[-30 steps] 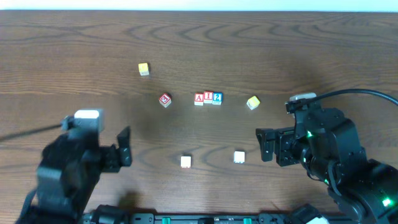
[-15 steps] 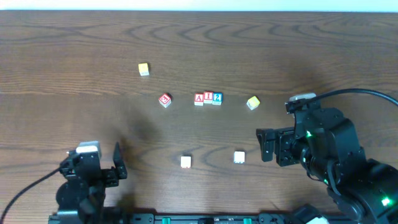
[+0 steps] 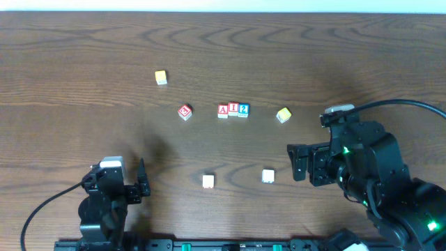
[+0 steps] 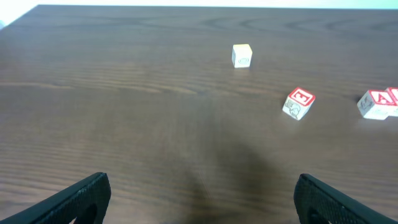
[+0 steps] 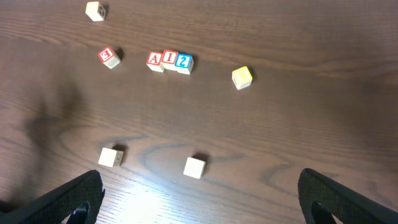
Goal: Spell out Ai2
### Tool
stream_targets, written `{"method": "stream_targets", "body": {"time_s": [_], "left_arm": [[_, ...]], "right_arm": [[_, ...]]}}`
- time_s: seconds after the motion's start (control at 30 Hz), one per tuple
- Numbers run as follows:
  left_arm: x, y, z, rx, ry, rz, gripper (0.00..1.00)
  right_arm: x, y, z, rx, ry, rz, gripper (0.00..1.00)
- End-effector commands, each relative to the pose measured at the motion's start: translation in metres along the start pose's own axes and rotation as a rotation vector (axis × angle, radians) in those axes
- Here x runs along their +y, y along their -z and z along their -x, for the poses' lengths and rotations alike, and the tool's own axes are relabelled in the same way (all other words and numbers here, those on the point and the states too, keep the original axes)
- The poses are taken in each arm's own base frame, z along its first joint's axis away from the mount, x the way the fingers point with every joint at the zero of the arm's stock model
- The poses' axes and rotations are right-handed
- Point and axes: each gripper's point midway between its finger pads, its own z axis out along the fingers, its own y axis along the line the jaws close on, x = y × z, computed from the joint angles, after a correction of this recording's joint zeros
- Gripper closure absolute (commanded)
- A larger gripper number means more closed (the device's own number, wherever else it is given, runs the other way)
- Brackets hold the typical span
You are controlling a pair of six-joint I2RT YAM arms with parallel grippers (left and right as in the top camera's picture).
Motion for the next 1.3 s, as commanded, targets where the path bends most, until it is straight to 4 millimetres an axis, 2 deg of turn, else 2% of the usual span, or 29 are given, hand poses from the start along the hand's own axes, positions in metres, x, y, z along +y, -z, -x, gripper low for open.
{"method": "stream_targets", "body": {"time_s": [0.0,0.23,1.27], "left_arm": [[-0.001,-0.005,-0.007,0.005,-0.009,-0.008,0.05],[-0.008,-0.021,-0.021,0.003,-0.009,-0.045,0.05],[-0.008,-0.021,-0.021,0.003,-0.014,-0.046,0.04]], "right_arm": [[0.001,0.0,-0.001,-0.001,-0.008,0.0,0.01],[0.001,0.0,-0.001,-0.001,-0.008,0.0,0.01],[0.001,0.0,-0.001,-0.001,-0.008,0.0,0.01]]}}
